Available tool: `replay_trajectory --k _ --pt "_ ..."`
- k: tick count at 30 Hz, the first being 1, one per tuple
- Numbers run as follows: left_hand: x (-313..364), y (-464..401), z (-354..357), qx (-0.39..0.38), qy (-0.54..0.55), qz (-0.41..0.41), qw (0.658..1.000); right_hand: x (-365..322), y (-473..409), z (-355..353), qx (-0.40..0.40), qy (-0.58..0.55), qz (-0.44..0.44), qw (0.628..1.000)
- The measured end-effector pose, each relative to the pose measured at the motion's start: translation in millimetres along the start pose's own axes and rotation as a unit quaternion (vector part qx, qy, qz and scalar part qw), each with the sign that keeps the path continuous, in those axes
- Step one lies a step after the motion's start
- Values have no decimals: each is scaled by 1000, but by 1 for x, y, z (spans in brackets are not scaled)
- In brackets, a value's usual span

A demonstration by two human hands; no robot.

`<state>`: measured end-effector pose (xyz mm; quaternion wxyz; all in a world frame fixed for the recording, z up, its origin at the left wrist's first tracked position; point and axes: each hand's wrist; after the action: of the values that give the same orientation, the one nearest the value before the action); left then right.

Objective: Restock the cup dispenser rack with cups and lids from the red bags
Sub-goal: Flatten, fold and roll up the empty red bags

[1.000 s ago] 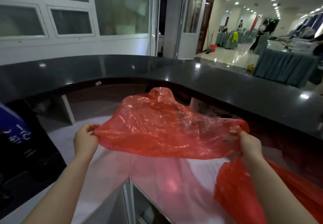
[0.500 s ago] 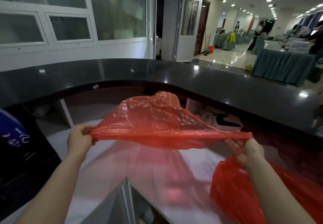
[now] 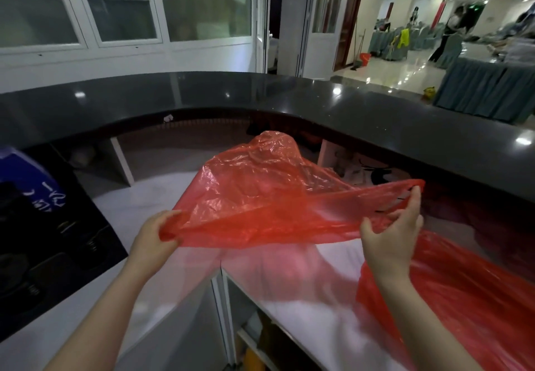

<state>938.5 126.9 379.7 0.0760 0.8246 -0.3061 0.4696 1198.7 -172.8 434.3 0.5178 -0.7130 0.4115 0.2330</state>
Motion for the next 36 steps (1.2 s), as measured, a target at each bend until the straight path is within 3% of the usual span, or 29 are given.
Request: replay_trajectory --k 3,6,8,10,14,20,24,27,33,36 --pt "-4 5 2 0 -94 -10 996 -6 13 8 -34 79 -137 987" --pt "-5 10 7 22 -117 -11 993 -5 16 26 -146 205 -228 941" --pt "-6 12 8 34 -123 -6 992 -1 19 35 -235 280 -245 898" --pt "-8 14 8 32 -140 -2 990 7 25 40 -269 316 -270 869" --pt "-16 18 8 17 -188 13 982 22 31 48 -272 348 -254 860" --pt "-20 19 30 -89 -362 151 916 23 39 72 -379 382 -277 796" --pt "-31 15 50 -157 -387 129 899 10 64 92 -363 345 -289 816" --pt "-42 15 58 -159 -366 132 908 -7 84 114 -335 309 -325 829" --pt "-59 18 60 -83 -307 183 930 -25 118 172 -339 275 -350 829" --pt "-69 17 56 -54 -296 123 946 -23 126 192 -308 279 -362 835"
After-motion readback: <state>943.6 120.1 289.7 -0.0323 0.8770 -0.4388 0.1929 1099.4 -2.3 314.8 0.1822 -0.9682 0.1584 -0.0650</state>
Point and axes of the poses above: each hand's wrist, its own y-axis away from the middle knuckle, its own z-axis out of the palm, x = y × z, and after that the axes turned 2 degrees about -x, right-handed
